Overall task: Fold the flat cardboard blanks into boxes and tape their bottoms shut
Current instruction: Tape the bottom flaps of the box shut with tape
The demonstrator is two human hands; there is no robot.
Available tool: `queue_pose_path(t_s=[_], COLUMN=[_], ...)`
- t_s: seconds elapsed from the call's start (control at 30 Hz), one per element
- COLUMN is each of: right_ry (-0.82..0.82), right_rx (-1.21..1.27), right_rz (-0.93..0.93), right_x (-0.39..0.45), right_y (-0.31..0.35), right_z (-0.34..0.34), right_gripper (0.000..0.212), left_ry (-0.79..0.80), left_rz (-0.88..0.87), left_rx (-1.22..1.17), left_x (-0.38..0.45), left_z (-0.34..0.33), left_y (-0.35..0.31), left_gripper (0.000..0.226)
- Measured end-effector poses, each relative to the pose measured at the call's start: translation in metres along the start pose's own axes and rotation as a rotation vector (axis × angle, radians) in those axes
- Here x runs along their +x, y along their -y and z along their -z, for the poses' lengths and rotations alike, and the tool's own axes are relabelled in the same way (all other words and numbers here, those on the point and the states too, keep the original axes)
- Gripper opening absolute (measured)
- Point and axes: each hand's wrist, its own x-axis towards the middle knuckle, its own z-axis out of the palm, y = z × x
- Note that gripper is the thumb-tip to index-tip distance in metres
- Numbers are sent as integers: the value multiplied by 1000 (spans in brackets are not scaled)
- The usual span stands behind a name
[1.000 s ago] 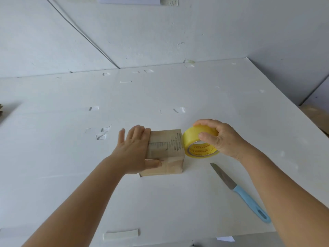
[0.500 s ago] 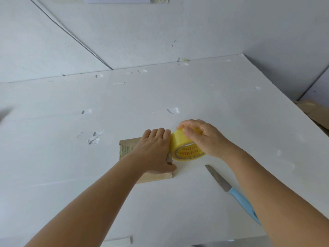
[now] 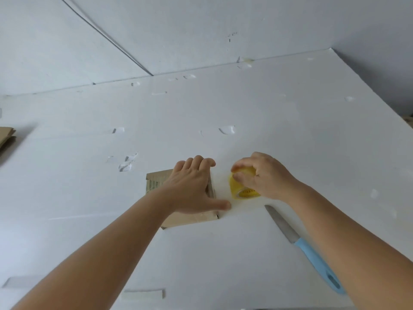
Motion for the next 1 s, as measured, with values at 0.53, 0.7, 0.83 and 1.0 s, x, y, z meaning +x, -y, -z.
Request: queue_pose_path(t_s=[0.53, 0.7, 0.83, 1.0], right_ry=[-56, -127, -251, -583], right_rx=[-167, -190, -150, 68], right_rz=[127, 141, 107, -120], right_x=[3, -1, -9, -40], right_y=[15, 17, 14, 6], right_z=[12, 11, 8, -5], right_gripper=[19, 15, 29, 40], left_ry=[351, 358, 292, 201], left_rz=[-3, 72, 92, 76], left_rx=[-177, -412, -502, -600], left_x=[61, 62, 58, 54], left_z=[29, 23, 18, 14], left_y=[-20, -11, -5, -2], left_gripper=[34, 22, 14, 16])
